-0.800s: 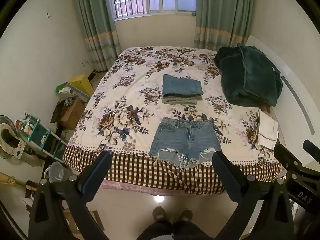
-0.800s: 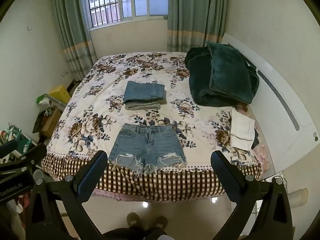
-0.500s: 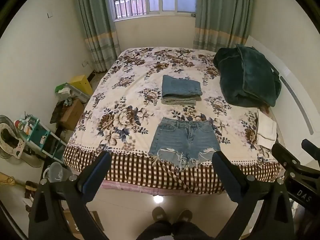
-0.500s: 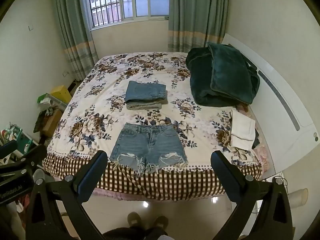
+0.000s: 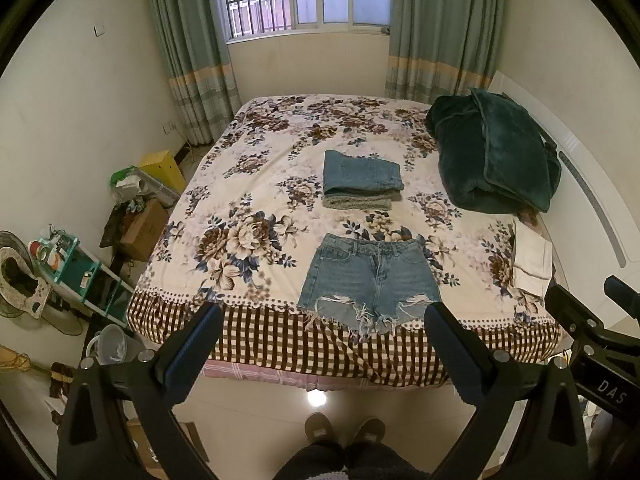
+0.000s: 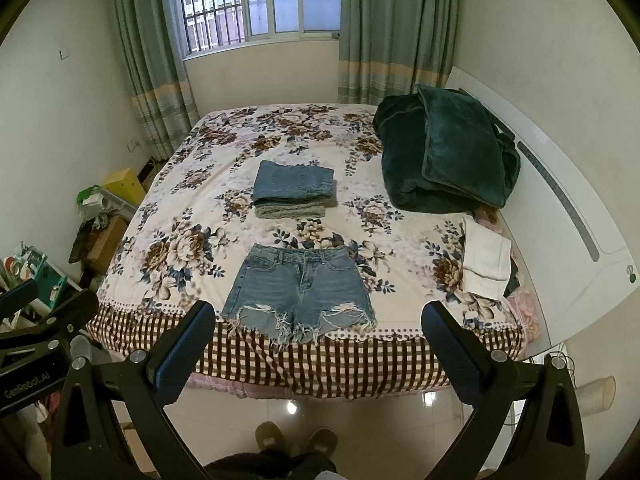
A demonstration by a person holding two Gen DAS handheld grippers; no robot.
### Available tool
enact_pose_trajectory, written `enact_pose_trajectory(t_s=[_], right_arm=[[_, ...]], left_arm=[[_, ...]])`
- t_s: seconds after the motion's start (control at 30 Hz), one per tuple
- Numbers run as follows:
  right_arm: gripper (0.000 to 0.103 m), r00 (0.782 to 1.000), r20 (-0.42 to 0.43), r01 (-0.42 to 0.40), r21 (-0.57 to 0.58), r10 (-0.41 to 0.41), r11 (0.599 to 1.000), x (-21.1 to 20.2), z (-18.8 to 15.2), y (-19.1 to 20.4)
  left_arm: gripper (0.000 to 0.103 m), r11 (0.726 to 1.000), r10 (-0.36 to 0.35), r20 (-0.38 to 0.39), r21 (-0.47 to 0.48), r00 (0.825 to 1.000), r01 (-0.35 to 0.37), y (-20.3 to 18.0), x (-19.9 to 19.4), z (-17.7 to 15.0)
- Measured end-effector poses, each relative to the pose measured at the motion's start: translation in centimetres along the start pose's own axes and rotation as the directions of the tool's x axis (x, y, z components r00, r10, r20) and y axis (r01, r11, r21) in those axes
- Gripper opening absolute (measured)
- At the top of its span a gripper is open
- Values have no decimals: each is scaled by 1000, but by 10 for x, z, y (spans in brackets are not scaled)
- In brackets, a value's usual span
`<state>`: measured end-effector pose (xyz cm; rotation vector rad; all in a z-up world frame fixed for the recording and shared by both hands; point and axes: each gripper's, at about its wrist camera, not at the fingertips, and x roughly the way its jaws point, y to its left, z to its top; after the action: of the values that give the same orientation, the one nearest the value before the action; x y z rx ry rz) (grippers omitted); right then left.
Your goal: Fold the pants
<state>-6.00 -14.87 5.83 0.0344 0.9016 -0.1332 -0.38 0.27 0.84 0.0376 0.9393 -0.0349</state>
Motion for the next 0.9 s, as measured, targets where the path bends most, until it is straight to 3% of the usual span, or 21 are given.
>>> enact_pose_trajectory(t_s=[0.9], right_arm=[[103, 1000, -3, -3, 2, 3, 1000, -6, -3, 0]], left_arm=[[103, 1000, -6, -3, 10, 1000, 6, -3, -3, 3]])
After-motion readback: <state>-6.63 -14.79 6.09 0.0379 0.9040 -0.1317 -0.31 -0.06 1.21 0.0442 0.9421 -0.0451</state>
